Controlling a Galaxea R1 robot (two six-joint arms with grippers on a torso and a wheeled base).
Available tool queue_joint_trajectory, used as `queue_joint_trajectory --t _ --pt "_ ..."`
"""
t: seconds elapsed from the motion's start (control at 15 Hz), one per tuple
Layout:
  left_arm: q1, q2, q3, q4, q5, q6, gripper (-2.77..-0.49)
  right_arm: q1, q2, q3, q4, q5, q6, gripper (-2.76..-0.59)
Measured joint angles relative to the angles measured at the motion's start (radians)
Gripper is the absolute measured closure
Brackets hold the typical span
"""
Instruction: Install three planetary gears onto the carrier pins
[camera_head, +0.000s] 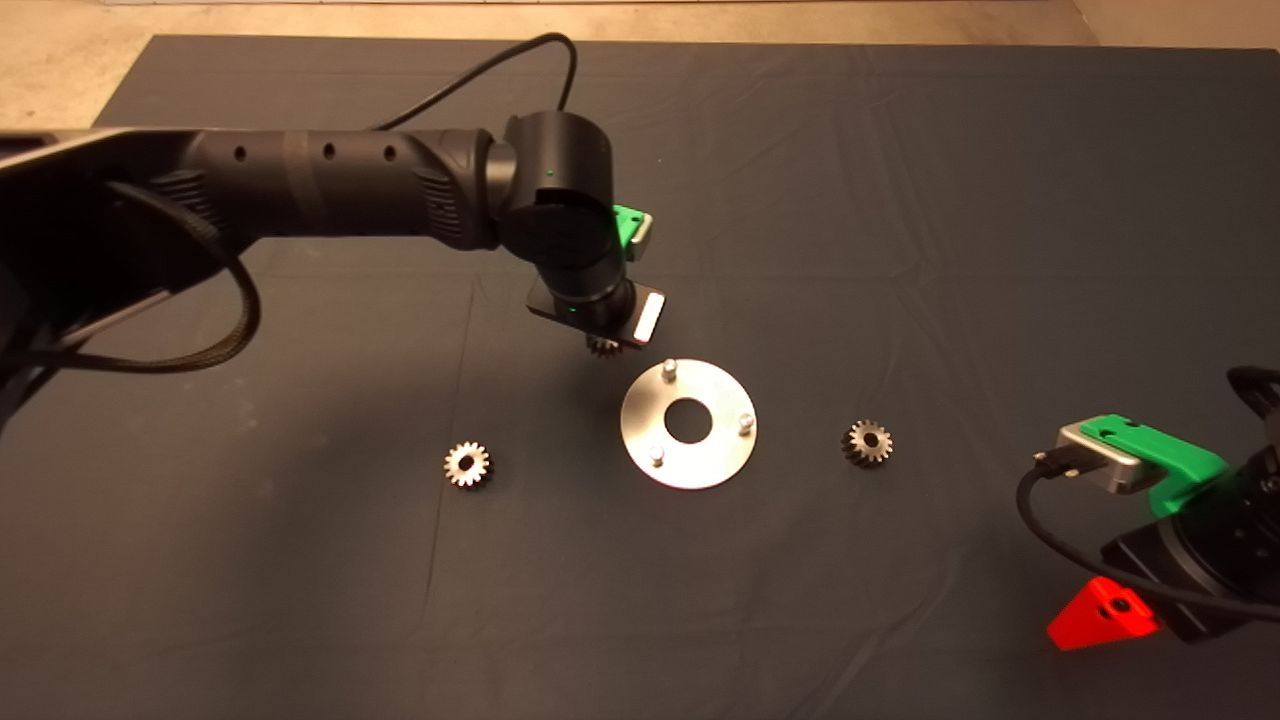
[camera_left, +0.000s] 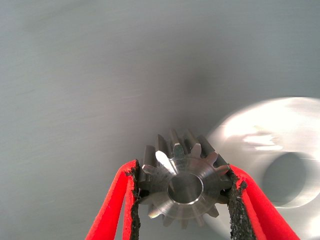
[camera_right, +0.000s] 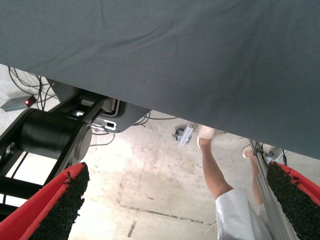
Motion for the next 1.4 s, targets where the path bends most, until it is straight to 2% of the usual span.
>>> queue_joint_trajectory --t 0.13,0.2,0.47,0.73,0.8,1.4 --pt "0.0 0.053 -0.039 -0.024 -0.004 -0.012 -0.91 0.0 -0.001 0.0 0.0 0.001 0.0 -2.65" --pt "0.0 0.065 -0.056 -0.025 -0.004 -0.018 -0.91 0.0 -0.004 0.0 0.0 -0.001 0.0 -2.65" --pt "0.0 0.052 -0.071 -0.029 0.021 -0.051 -0.91 0.0 -0.003 0.0 0.0 0.0 0.0 -2.65" --pt "0.0 0.059 -0.071 -0.03 0.011 -0.079 -0.91 0.0 -0.003 0.0 0.0 -0.001 0.0 -2.65" --pt "0.0 0.058 -0.071 -0.03 0.013 -0.089 -0.91 0.0 -0.003 0.0 0.0 0.0 0.0 -2.65" --pt "0.001 0.058 -0.084 -0.031 0.012 -0.097 -0.91 0.0 -0.003 0.0 0.0 0.0 0.0 -2.65"
